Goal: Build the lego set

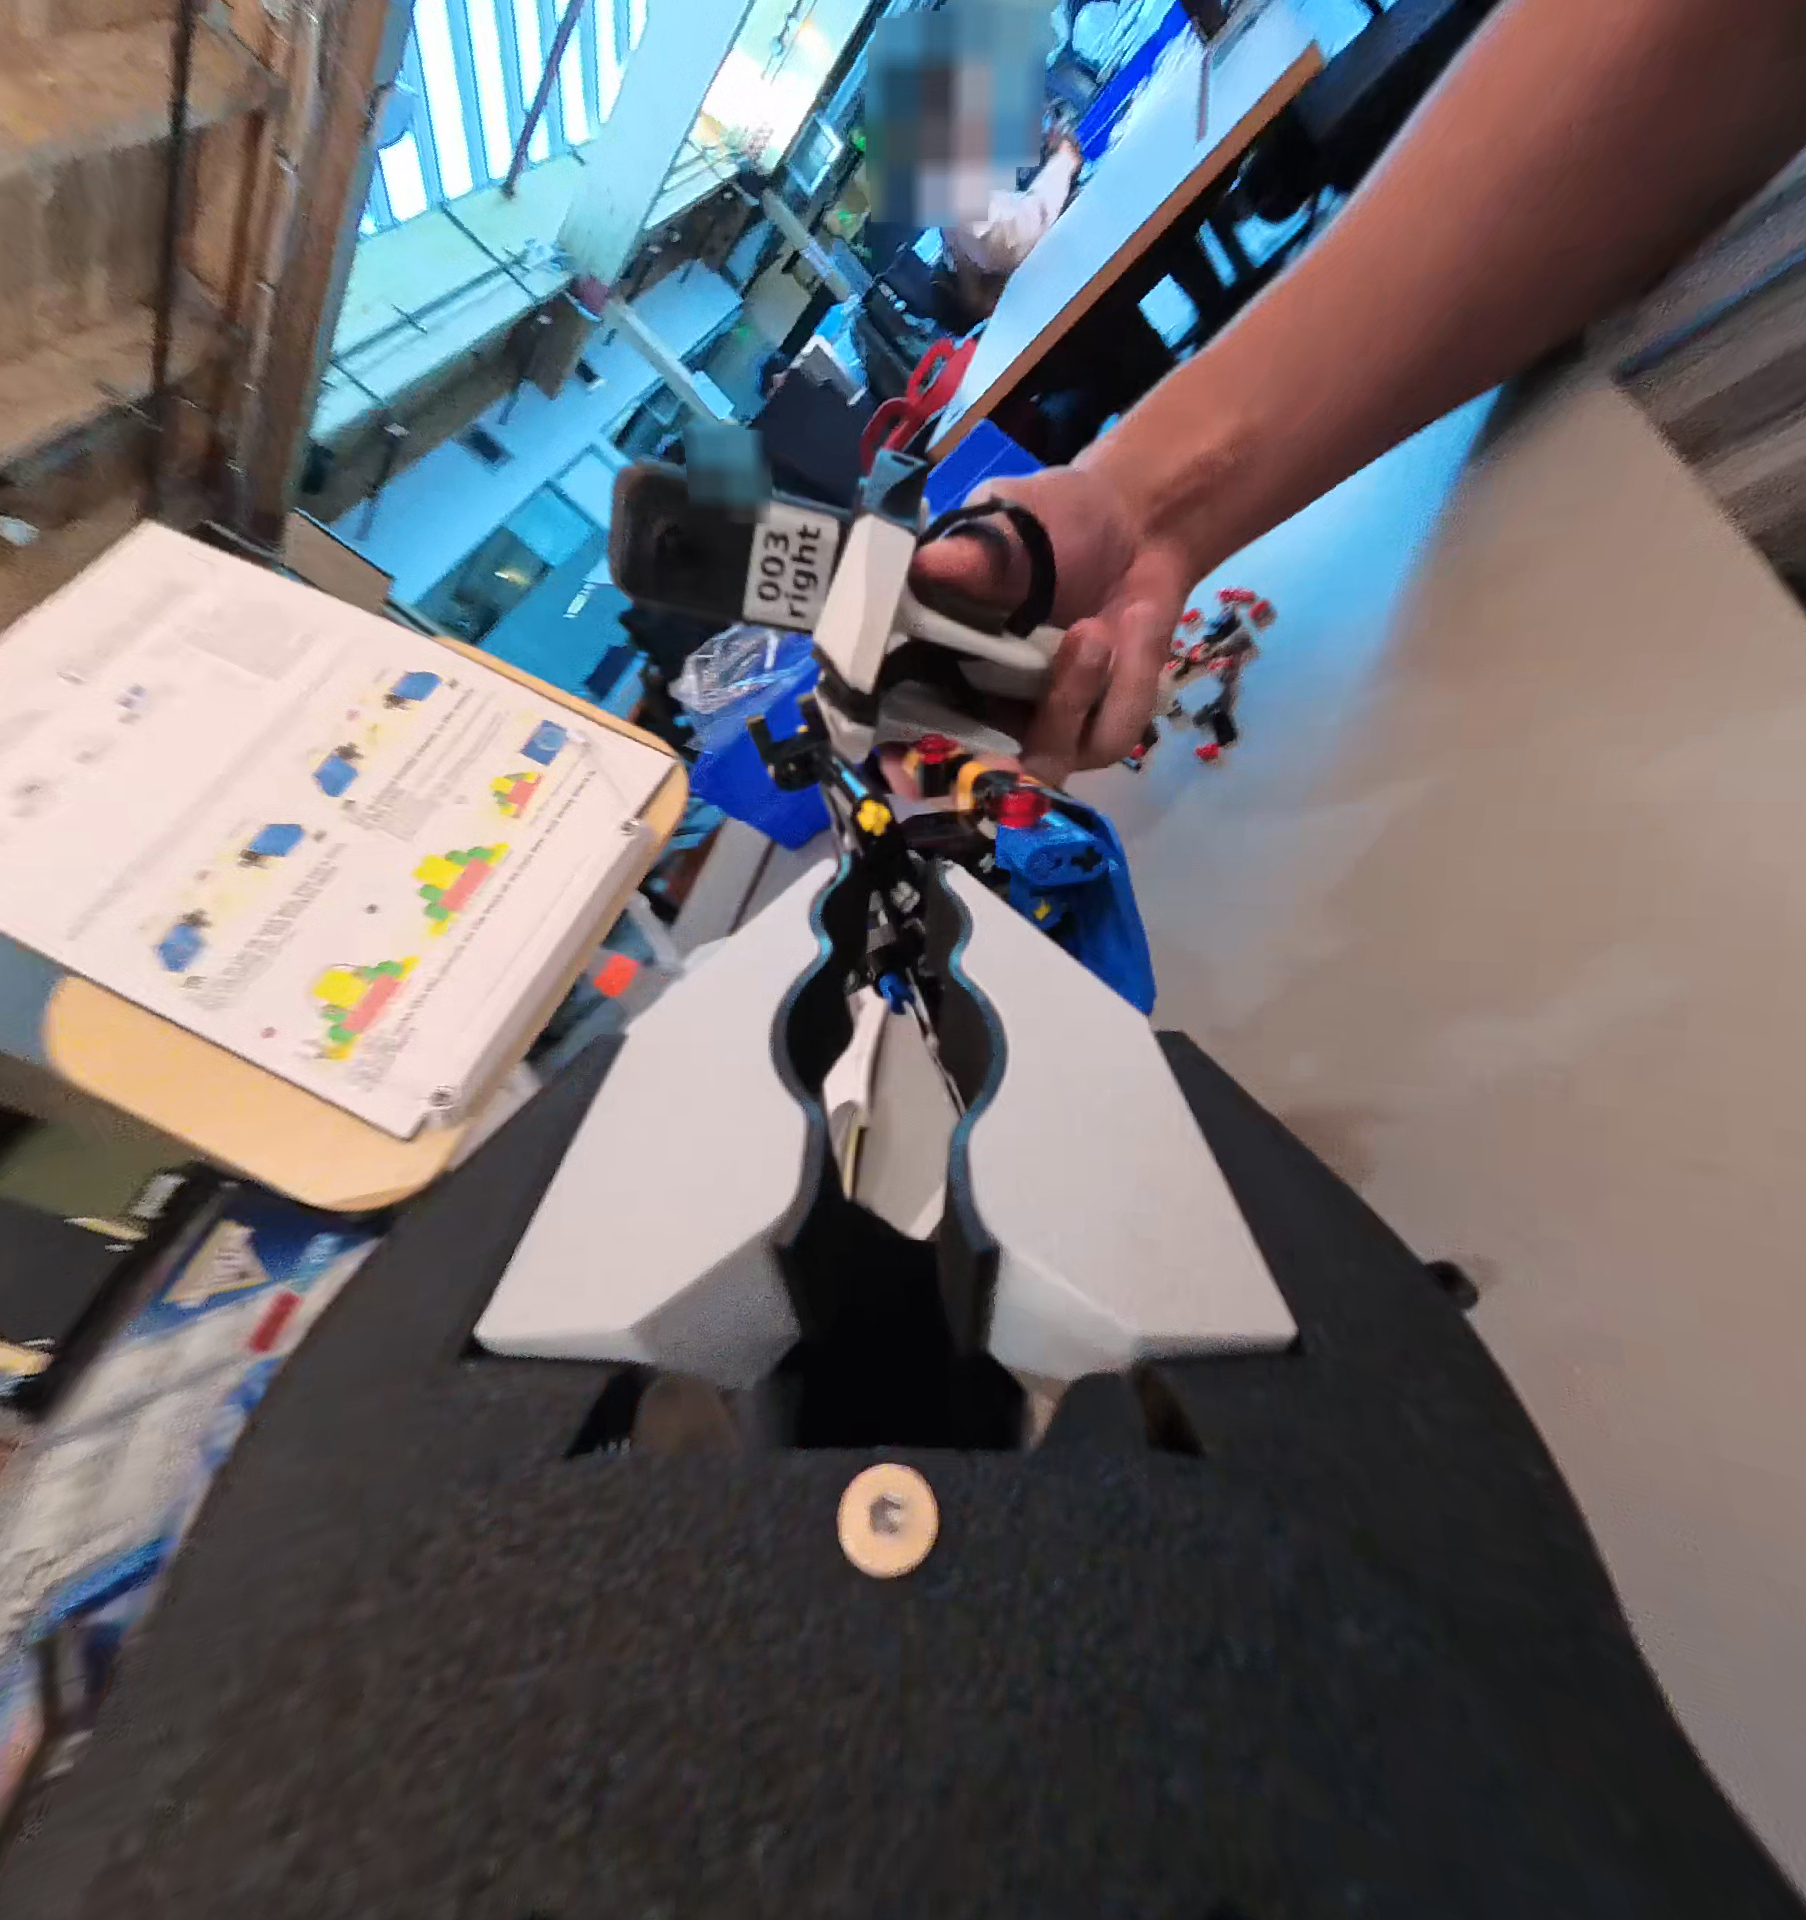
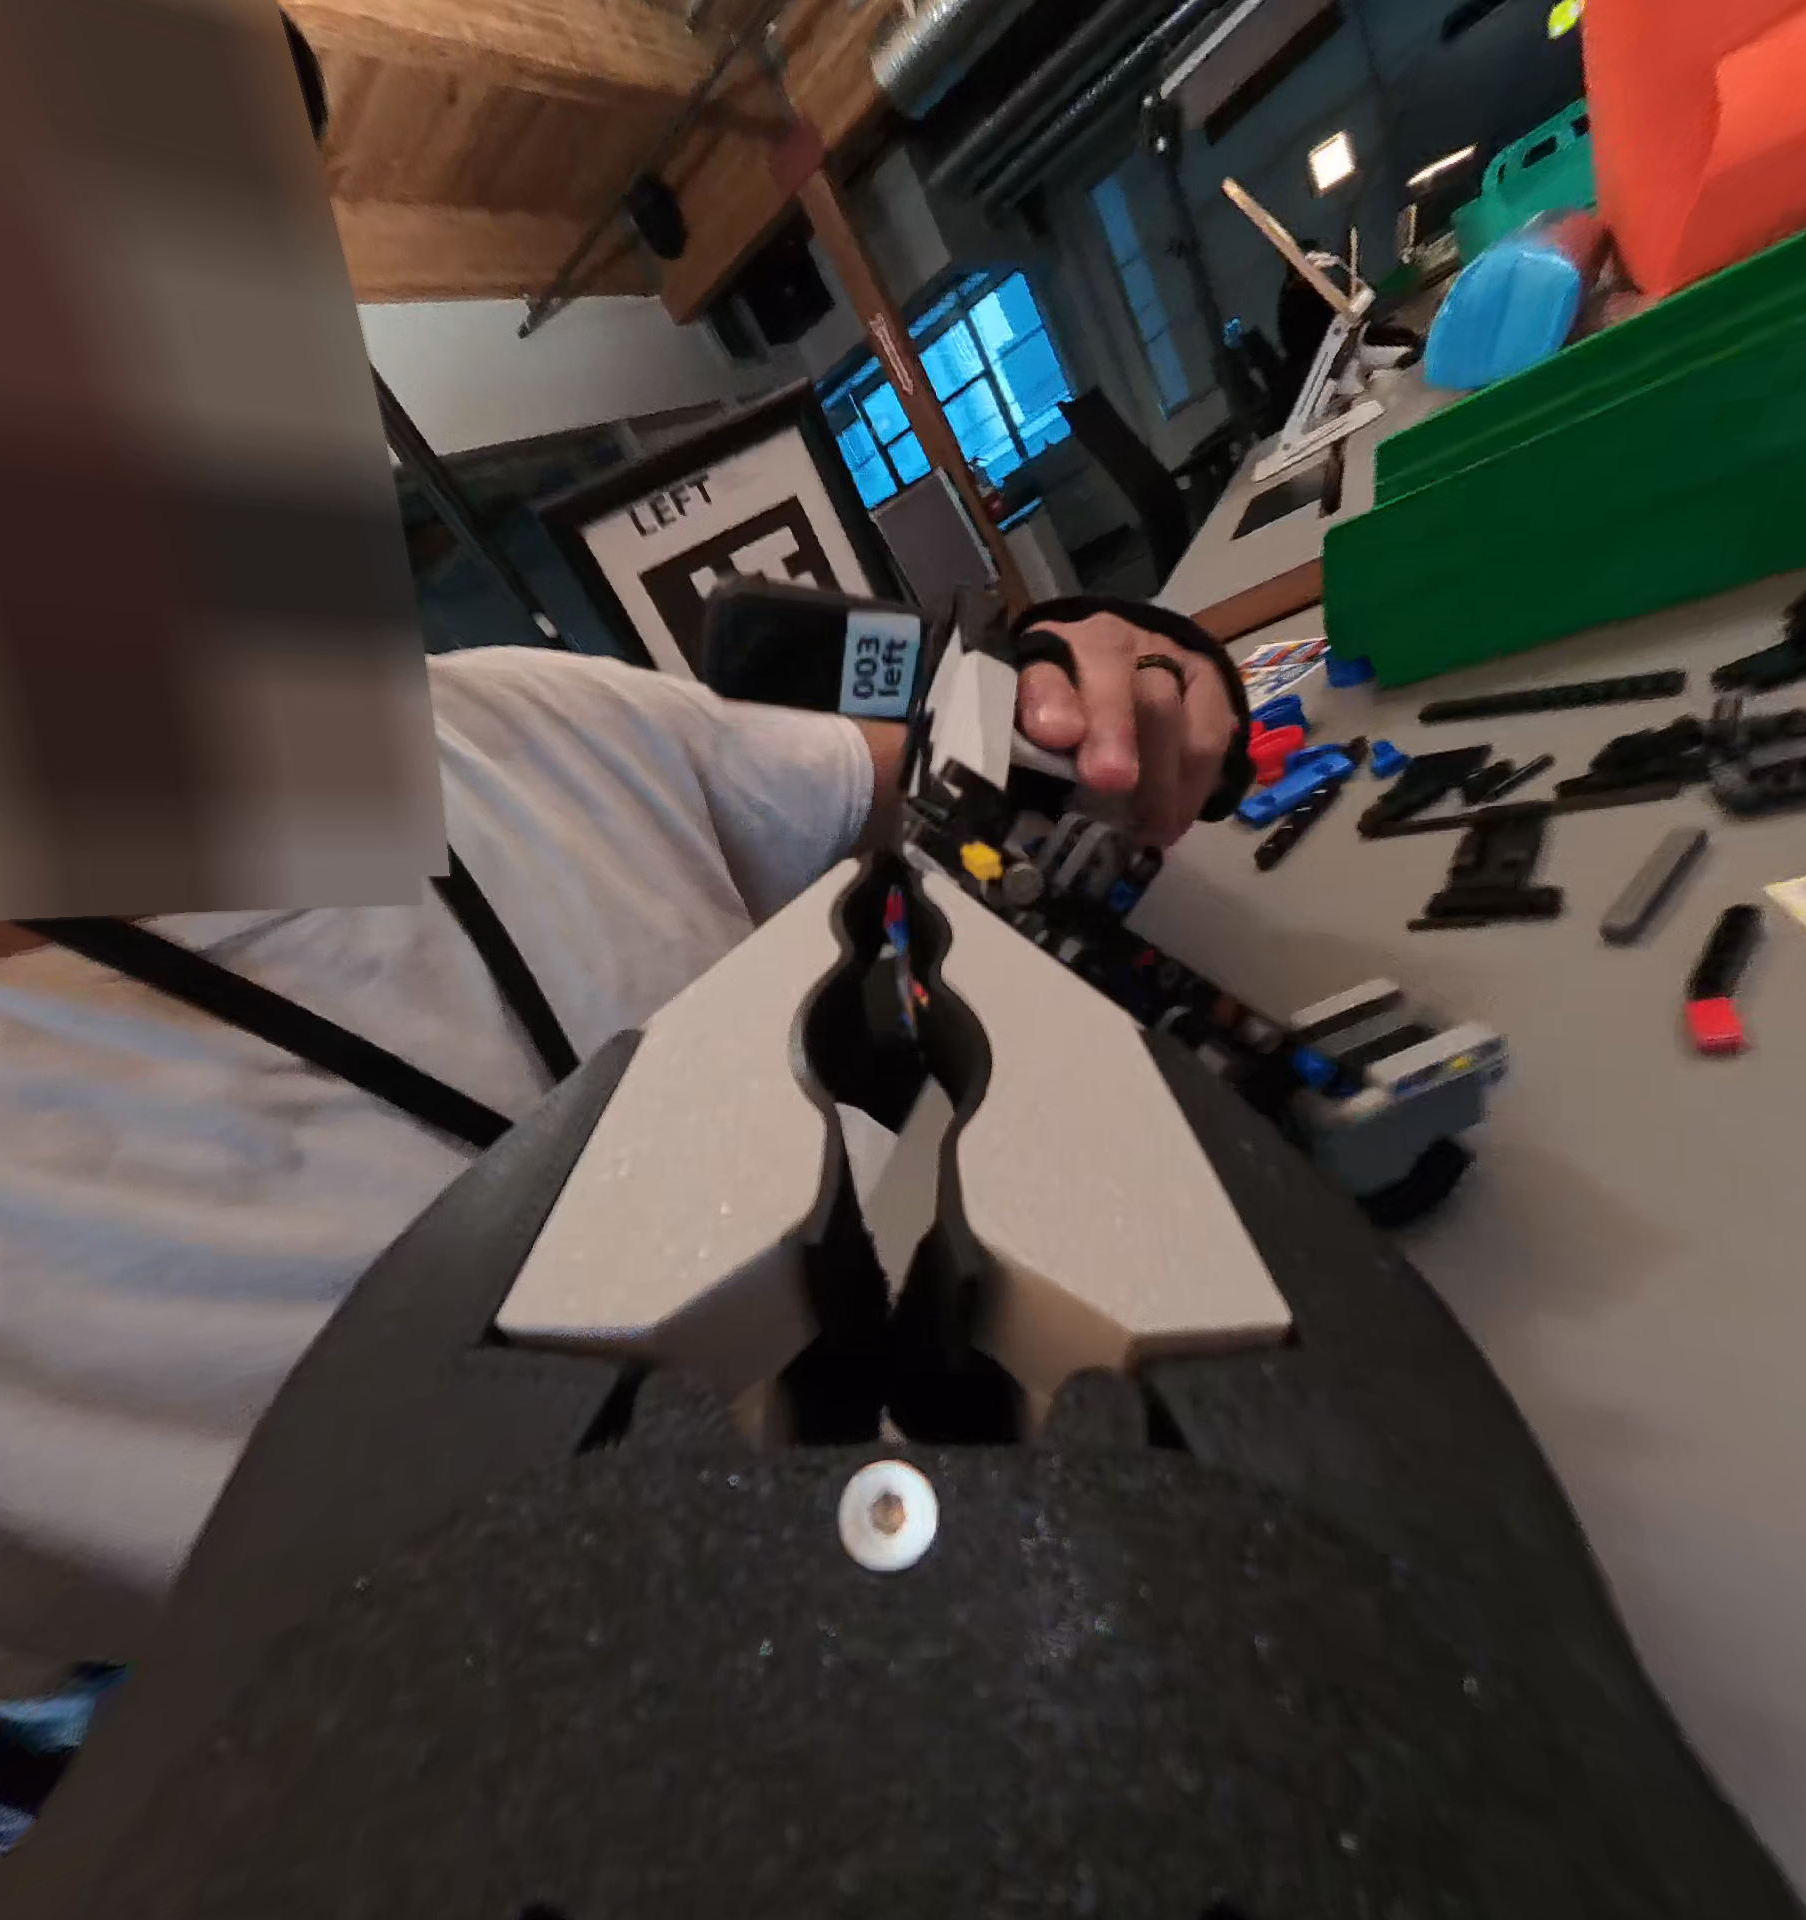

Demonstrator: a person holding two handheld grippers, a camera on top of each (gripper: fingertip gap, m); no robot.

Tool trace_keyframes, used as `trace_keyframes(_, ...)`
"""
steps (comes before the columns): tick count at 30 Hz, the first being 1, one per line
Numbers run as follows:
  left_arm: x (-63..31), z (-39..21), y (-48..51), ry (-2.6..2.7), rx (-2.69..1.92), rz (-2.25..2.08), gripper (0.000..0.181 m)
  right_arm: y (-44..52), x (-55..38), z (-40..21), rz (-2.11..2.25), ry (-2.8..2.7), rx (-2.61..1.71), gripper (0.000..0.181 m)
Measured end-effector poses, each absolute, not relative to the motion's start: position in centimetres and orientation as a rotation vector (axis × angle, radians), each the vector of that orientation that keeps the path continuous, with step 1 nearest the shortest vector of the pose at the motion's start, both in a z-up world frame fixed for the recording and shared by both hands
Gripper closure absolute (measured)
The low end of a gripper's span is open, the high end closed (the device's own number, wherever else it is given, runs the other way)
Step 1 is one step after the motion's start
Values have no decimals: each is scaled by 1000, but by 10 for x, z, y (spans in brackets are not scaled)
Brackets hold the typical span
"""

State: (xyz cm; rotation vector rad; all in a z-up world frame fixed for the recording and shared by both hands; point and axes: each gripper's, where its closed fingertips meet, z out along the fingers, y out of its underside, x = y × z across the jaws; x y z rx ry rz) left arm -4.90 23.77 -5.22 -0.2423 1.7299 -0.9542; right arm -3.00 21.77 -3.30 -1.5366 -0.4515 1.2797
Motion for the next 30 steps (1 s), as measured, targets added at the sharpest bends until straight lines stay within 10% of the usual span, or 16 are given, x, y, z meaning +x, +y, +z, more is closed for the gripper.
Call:
trace_keyframes(11, -41, -38, 249, 1770, -637, -1835, 175, 231, -4, -27, 696, -529, -1476, 166)
trace_keyframes(30, -42, -35, 260, 1718, -708, -1982, 172, 235, -14, -22, 705, -522, -1436, 177)
